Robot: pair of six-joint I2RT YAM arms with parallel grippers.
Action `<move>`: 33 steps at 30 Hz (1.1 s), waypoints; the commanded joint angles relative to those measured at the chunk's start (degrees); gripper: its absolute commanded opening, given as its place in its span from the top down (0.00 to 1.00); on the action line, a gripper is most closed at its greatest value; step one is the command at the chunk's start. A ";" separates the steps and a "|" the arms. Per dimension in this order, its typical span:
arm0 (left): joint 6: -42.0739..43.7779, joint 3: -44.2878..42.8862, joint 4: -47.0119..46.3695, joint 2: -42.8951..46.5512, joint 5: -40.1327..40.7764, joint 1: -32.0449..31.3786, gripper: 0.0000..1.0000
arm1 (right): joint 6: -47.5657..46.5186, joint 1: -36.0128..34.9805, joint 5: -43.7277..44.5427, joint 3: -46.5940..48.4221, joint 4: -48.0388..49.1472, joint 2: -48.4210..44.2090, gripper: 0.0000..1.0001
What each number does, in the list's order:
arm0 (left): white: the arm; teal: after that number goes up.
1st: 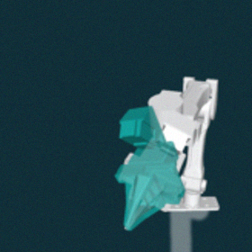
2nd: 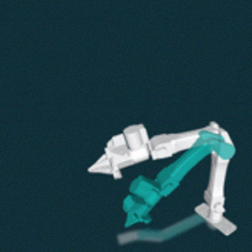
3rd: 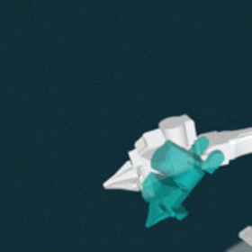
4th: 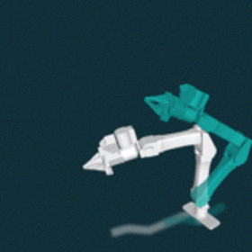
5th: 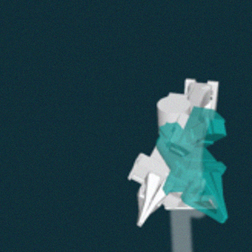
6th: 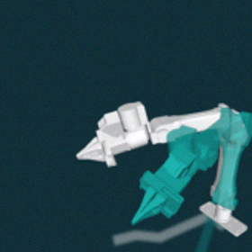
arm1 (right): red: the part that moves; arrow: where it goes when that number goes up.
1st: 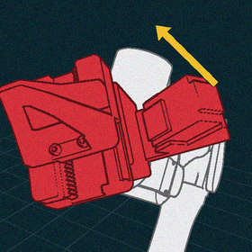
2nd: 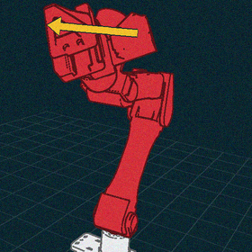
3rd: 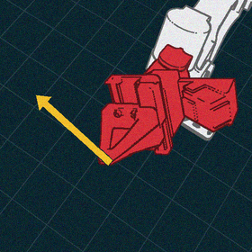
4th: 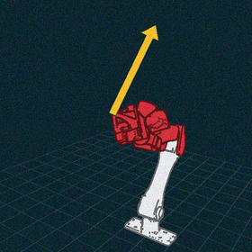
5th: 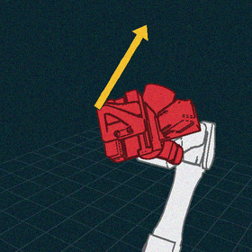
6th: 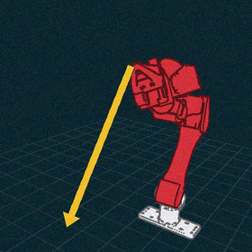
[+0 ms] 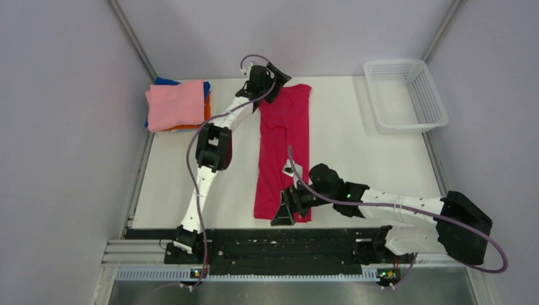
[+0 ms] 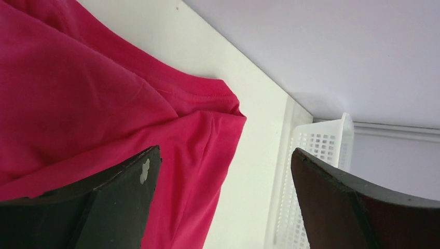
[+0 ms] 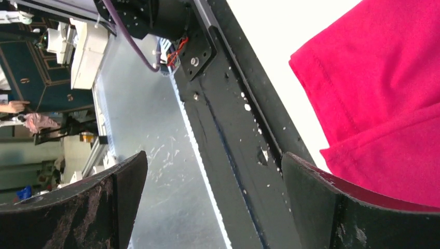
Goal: Fold and stack the t-shirts
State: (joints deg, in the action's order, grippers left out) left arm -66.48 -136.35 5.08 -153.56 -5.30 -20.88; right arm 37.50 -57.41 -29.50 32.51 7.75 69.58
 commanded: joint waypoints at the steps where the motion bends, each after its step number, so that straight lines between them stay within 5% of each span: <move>1: 9.57 5.56 3.02 15.22 0.44 0.41 0.01 | -1.54 -0.83 1.05 -1.09 -3.66 -4.06 0.01; 9: 20.16 24.93 11.30 37.72 -9.55 -0.01 0.01 | 0.12 -0.77 23.80 -1.02 -18.20 -19.33 0.01; 14: 24.80 54.57 11.80 59.82 -0.62 -4.41 0.01 | 5.61 -0.35 35.99 -3.62 -27.15 -25.63 0.01; 19: 21.79 75.67 11.69 77.31 4.38 -9.38 0.01 | 9.03 0.24 36.83 -4.20 -28.76 -23.84 0.05; 24: 21.25 84.65 21.88 86.20 8.81 -13.76 0.04 | 11.89 0.29 34.07 -5.35 -25.74 -17.07 0.17; 27: 21.48 91.18 24.68 89.27 7.13 -14.72 0.05 | 13.14 0.32 30.95 -6.52 -21.99 -12.40 0.31; 33: 18.61 101.97 21.65 89.97 -3.76 -17.15 0.24 | 14.40 0.37 29.84 -7.95 -19.69 -8.32 0.42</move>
State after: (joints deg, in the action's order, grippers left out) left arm -45.84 -38.96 28.23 -64.20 -2.63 -36.29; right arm 49.91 -57.25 1.48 24.97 -15.70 60.47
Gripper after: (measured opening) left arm 0.785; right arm 0.613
